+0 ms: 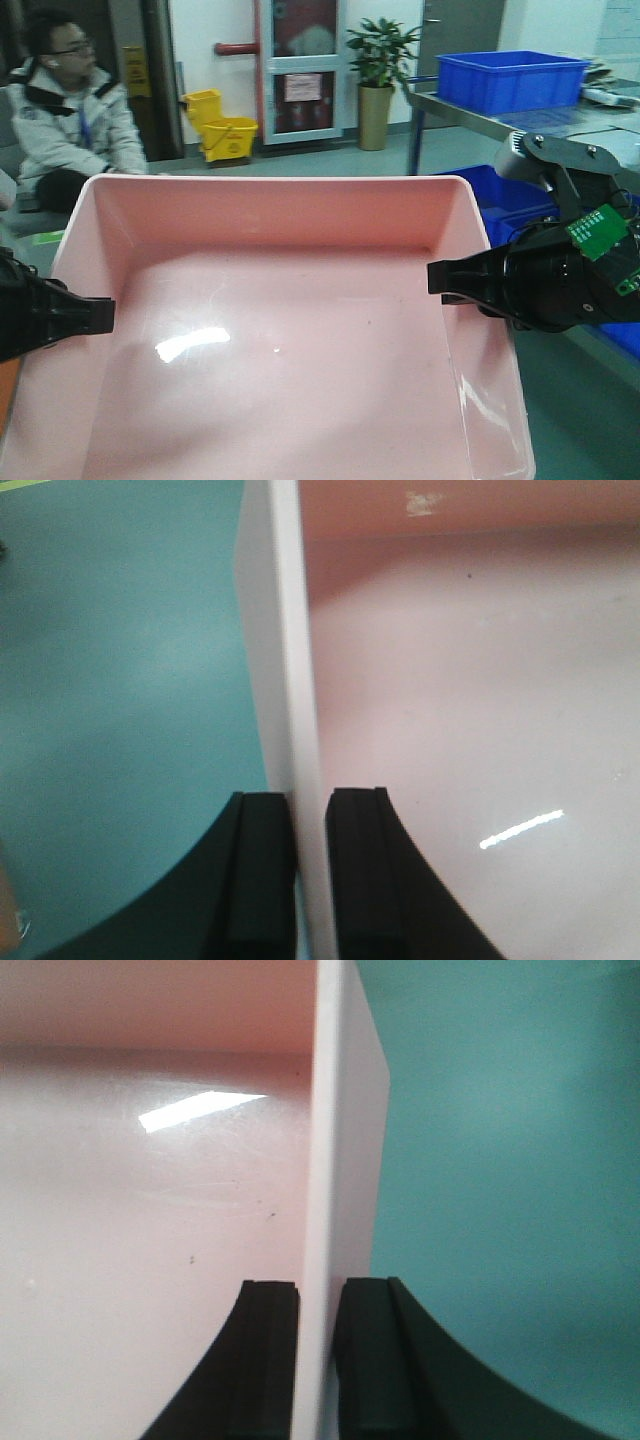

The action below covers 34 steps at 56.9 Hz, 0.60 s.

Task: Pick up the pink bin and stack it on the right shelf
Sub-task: 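Hold the pink tray with both grippers while the base drives to the shelf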

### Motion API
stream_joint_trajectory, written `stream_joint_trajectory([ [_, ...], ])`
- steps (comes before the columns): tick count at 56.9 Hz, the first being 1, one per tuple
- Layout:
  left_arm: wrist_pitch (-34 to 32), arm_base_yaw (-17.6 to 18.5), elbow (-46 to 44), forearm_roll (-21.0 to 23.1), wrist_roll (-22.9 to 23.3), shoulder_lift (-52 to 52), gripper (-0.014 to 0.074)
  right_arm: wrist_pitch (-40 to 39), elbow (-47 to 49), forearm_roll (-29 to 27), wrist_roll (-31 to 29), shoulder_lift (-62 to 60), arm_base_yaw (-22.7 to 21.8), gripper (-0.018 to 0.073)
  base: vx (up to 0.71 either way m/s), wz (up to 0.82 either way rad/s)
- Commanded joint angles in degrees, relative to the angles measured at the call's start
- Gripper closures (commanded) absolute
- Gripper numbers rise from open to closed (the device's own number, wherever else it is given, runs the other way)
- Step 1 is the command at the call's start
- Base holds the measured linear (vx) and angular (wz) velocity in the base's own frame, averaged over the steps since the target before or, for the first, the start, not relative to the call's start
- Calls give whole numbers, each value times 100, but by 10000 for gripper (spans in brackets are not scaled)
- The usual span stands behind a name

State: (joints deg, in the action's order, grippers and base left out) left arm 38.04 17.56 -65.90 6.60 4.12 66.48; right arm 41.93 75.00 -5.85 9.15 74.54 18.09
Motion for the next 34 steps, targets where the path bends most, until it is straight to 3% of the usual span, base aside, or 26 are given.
stream_joint_trajectory([
  [1, -371, -90, -155, -481, -64, -196, 598, -465, 181, 539, -81, -244, -157, 568, 28, -43],
  [34, -371, -90, -155, -481, -64, -196, 598, -465, 181, 539, -81, -244, -157, 568, 37, -27],
])
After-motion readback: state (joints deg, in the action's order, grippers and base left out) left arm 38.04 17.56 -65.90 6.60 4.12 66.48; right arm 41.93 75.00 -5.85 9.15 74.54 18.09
